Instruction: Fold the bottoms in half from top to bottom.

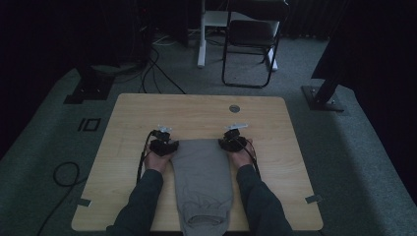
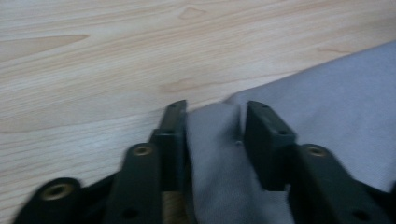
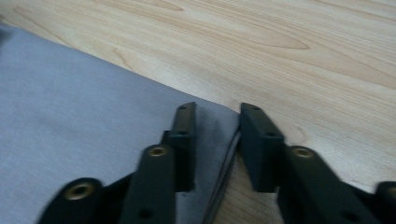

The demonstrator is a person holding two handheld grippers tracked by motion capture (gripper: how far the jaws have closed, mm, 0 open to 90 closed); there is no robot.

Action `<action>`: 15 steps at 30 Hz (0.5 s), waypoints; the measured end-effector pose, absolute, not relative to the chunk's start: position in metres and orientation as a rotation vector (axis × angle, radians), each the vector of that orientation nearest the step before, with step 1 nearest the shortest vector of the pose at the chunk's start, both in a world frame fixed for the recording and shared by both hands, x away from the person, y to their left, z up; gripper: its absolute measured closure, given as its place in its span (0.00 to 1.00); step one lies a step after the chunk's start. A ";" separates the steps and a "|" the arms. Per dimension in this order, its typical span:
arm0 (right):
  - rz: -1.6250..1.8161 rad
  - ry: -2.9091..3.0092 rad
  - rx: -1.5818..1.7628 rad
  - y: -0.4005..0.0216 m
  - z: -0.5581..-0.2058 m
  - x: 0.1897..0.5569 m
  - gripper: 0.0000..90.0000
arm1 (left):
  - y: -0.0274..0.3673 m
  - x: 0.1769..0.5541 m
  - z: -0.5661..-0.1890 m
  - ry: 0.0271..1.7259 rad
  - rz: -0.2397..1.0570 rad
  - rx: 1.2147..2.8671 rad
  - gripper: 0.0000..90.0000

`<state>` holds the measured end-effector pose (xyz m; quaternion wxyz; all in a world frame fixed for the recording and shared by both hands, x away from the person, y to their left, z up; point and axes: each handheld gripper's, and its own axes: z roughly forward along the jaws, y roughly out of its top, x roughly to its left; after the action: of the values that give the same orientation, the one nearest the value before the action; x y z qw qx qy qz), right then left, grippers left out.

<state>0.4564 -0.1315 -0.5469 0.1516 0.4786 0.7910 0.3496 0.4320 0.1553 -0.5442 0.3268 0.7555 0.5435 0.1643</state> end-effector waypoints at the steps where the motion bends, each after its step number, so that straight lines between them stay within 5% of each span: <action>1: 1.015 2.281 1.388 -0.131 -0.547 0.457 0.91 | 0.155 0.432 -0.544 1.418 0.420 1.977 0.80; 5: 1.023 2.278 1.387 -0.130 -0.547 0.457 0.96 | 0.150 0.432 -0.542 1.411 0.451 1.997 0.90; 15: 1.112 2.152 1.301 -0.136 -0.517 0.460 0.96 | 0.149 0.437 -0.501 1.305 0.552 1.921 0.92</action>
<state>0.4600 -0.1365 -0.5166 0.1950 0.4641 0.7677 0.3966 0.4368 0.1494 -0.5008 0.3683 0.7483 0.5081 0.2151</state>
